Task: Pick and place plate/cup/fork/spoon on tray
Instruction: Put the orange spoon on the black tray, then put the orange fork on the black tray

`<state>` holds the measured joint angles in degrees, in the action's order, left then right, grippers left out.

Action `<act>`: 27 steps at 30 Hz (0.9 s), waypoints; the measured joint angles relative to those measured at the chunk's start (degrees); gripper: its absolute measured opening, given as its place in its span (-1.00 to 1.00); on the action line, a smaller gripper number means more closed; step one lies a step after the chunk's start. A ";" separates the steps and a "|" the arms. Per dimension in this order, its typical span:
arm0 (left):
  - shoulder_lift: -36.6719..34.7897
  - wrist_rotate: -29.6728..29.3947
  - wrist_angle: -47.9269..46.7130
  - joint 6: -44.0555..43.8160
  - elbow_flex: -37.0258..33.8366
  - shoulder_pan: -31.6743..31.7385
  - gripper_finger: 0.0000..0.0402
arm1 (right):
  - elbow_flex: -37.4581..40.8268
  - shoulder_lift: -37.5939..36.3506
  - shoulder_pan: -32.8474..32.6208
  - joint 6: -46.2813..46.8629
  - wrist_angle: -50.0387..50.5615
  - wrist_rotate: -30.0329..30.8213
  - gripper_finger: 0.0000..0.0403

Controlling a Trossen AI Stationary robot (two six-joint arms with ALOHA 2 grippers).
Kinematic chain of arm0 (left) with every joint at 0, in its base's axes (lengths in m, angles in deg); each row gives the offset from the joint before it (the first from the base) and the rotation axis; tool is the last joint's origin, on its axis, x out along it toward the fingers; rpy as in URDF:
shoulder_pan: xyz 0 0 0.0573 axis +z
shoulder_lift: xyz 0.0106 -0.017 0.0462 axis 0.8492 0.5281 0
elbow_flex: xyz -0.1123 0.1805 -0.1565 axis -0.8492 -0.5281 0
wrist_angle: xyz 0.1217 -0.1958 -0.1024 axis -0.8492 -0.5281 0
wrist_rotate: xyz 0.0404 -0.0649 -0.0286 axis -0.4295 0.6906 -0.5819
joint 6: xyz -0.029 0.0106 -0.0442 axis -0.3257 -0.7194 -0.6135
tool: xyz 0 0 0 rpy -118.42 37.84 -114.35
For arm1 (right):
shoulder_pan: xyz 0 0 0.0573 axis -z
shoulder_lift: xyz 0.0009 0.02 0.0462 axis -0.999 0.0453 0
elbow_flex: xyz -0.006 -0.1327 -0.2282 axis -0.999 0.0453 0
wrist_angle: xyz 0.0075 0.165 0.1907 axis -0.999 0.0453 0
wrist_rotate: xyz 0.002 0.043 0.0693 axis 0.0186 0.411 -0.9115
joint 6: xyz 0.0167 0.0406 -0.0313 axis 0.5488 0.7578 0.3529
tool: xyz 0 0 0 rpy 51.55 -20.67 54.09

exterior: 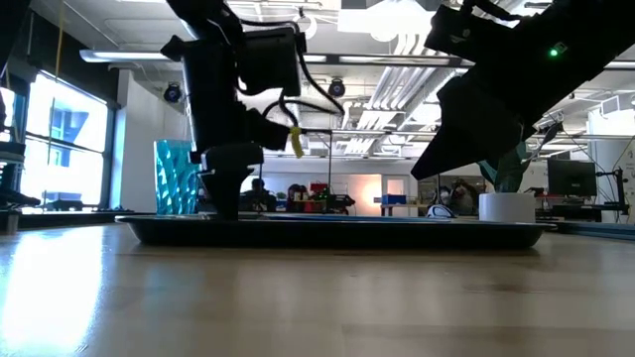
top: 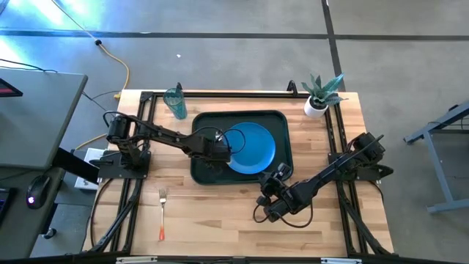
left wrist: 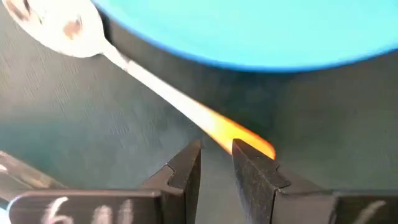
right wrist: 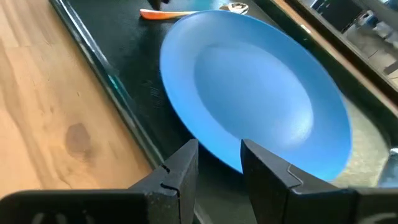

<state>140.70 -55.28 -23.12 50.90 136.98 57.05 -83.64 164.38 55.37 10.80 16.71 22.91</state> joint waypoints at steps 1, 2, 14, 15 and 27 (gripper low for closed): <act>0.00 -0.86 0.04 0.89 0.47 -0.28 -0.58 | 0.00 0.00 0.00 0.02 -0.69 -0.52 -0.43; -0.08 -2.11 -0.06 1.72 0.92 -0.64 -0.58 | 0.00 0.00 0.00 -0.08 -1.75 -1.19 -0.43; -11.15 -22.29 -0.50 0.09 1.49 -12.44 -0.58 | -0.02 0.00 -1.28 -7.23 -11.14 -3.03 -0.43; -12.50 -23.54 -0.73 -0.30 1.03 -13.77 -0.58 | -0.02 0.00 -1.62 -6.92 -11.23 -3.03 -0.43; -26.37 -35.88 1.07 -15.59 -12.43 -26.66 -0.58 | -0.04 0.00 -3.65 -5.72 -13.45 -2.49 -0.43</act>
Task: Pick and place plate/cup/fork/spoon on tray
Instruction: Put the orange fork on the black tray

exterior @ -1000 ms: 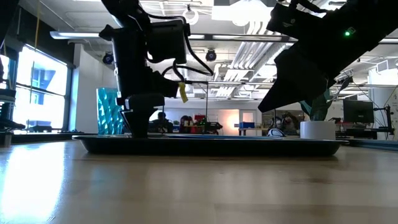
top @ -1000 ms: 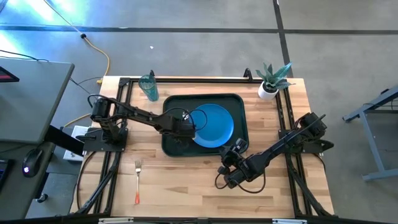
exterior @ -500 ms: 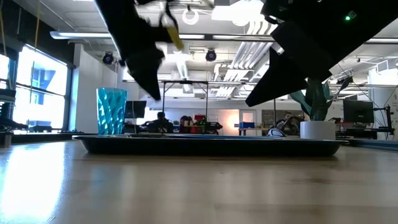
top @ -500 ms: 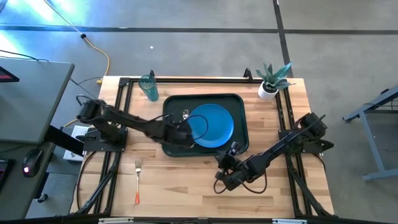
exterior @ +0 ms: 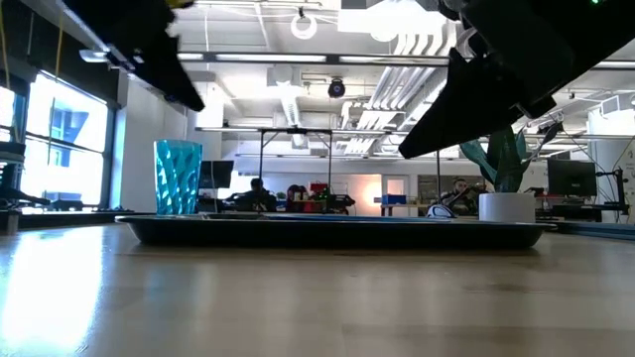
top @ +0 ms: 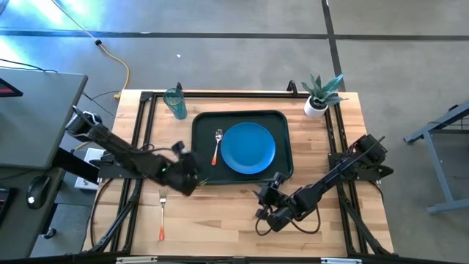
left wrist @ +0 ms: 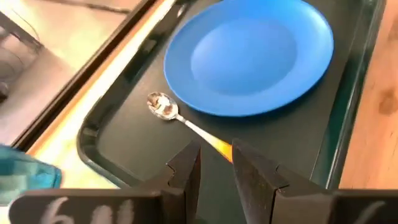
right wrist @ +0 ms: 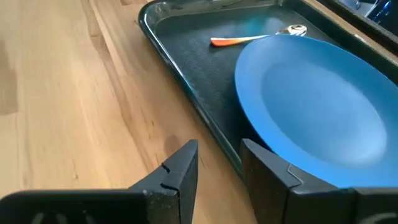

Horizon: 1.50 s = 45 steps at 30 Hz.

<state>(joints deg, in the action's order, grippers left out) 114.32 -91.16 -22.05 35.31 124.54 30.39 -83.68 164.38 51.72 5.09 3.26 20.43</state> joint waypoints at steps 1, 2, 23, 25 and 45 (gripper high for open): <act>-0.52 -1.22 0.23 -1.33 -1.08 -1.54 -0.58 | 0.00 0.00 0.00 0.12 0.04 0.00 -0.43; -1.04 -1.61 0.59 -2.53 -2.09 -2.96 -0.58 | 0.00 0.00 0.04 0.02 -0.06 0.06 -0.43; -3.29 29.81 -18.12 -24.74 -9.19 -18.25 -0.50 | 0.00 0.04 0.81 -5.17 -11.69 3.02 -0.43; -3.29 30.11 -17.64 -24.83 -11.02 -18.10 -0.44 | 0.00 0.04 0.81 -6.22 -12.07 3.08 -0.43; -11.03 27.29 -18.89 -41.65 -14.26 -21.35 0.08 | 0.04 0.04 3.73 -7.55 -12.75 1.32 -0.43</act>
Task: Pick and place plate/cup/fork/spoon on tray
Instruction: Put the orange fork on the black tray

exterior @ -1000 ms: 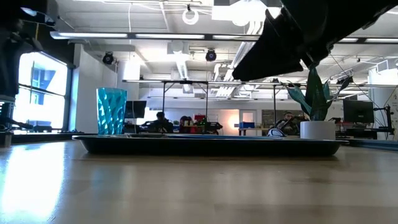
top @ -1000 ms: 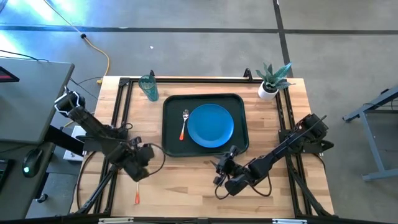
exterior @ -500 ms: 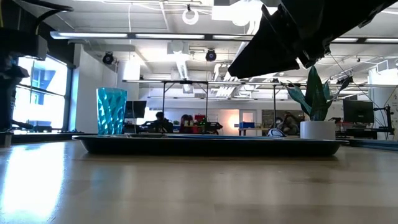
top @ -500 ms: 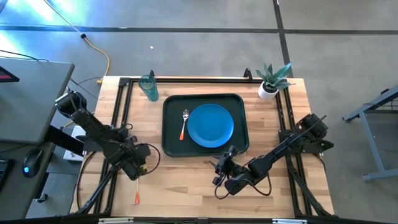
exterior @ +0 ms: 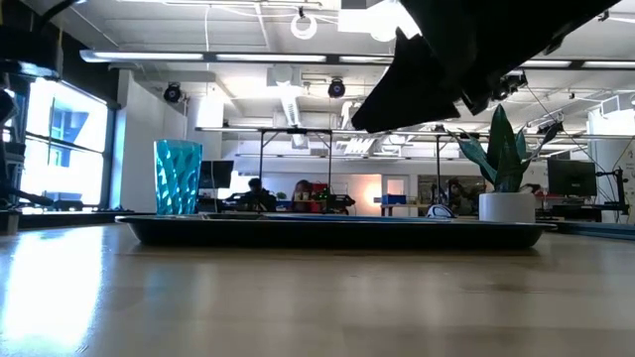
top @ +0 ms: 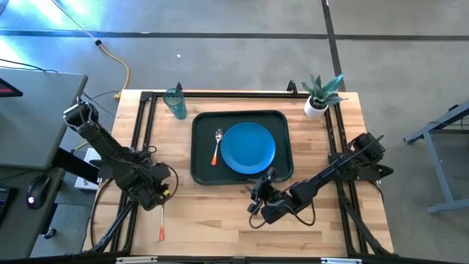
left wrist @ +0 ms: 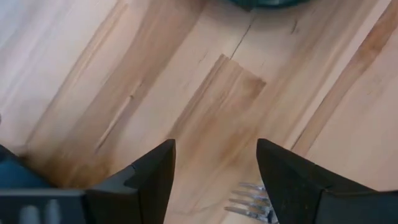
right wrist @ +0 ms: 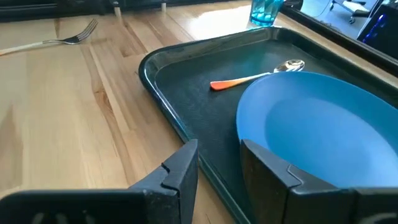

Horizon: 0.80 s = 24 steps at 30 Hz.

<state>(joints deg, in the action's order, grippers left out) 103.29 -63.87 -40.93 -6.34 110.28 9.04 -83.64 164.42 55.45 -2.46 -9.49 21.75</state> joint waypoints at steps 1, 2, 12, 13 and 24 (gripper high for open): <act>-0.61 -0.59 -0.06 -0.76 -0.16 -0.51 0.08 | 0.00 0.00 0.31 -0.02 -0.02 -0.72 -0.43; -1.20 -0.87 0.15 -1.62 -0.48 -1.04 0.08 | 0.00 0.00 0.64 0.02 -0.04 -1.23 -0.43; -2.02 -0.91 1.83 -14.89 -3.03 -11.20 0.07 | 0.00 0.00 1.52 1.46 -0.11 -4.33 -0.43; -2.03 -0.94 1.93 -16.75 -3.38 -12.30 0.07 | 0.00 0.00 1.43 1.46 -0.26 -5.11 -0.43; -2.02 -4.41 2.89 -30.24 -5.67 -19.73 0.07 | 0.00 0.00 1.45 1.08 -3.30 -10.96 -0.43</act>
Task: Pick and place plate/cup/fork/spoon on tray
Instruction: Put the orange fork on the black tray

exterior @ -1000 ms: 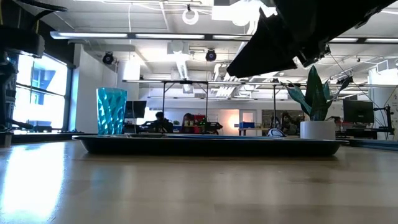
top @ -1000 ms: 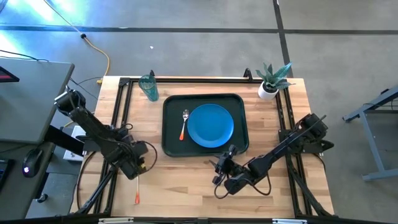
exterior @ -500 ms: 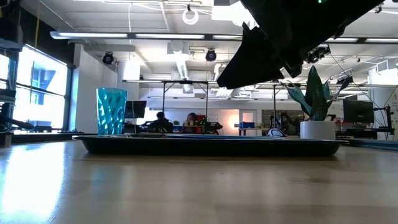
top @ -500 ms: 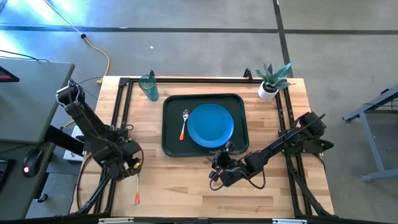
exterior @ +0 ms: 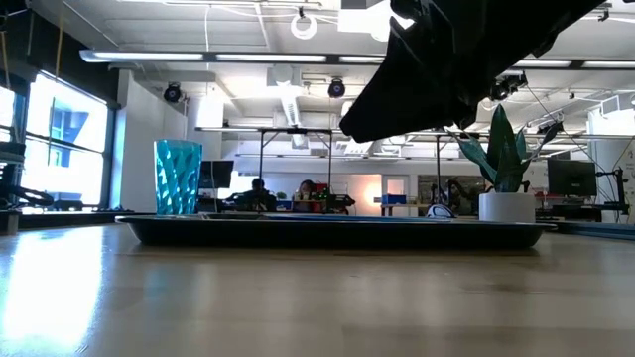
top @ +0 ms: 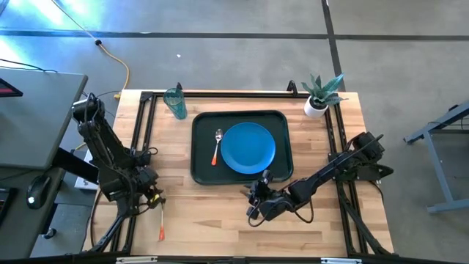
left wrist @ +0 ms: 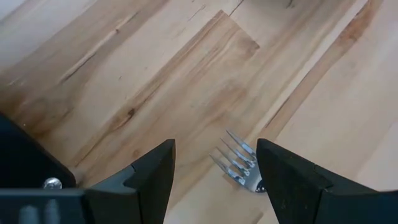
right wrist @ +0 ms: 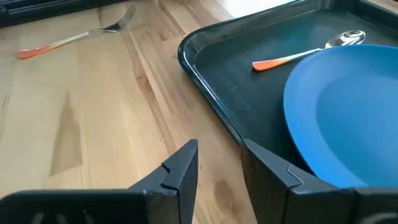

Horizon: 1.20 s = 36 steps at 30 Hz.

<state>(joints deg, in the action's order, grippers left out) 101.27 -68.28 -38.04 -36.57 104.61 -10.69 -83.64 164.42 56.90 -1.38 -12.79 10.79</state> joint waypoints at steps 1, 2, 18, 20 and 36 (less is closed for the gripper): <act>0.00 0.05 -0.02 -0.07 0.00 -0.16 0.07 | 0.00 0.00 0.00 -0.03 -0.02 0.01 -0.43; 0.00 0.06 -0.12 -0.40 0.00 -0.28 0.07 | 0.00 0.00 0.00 -0.04 -0.02 0.02 -0.43; 3.02 4.09 14.11 2.42 -6.67 4.06 -0.03 | 0.00 -0.02 0.13 -0.84 -0.24 0.04 -0.43; 2.84 4.15 14.54 4.29 -6.75 4.37 -0.08 | 0.00 0.00 0.15 -1.51 -0.52 0.07 -0.43; 2.73 -0.34 19.33 7.79 -6.74 4.42 -0.98 | 0.00 0.00 0.24 -2.68 -1.55 0.09 -0.43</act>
<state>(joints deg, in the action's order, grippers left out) 104.00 -68.62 -18.71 -28.78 97.87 -6.28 -83.64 164.42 57.14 -4.06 -14.34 10.88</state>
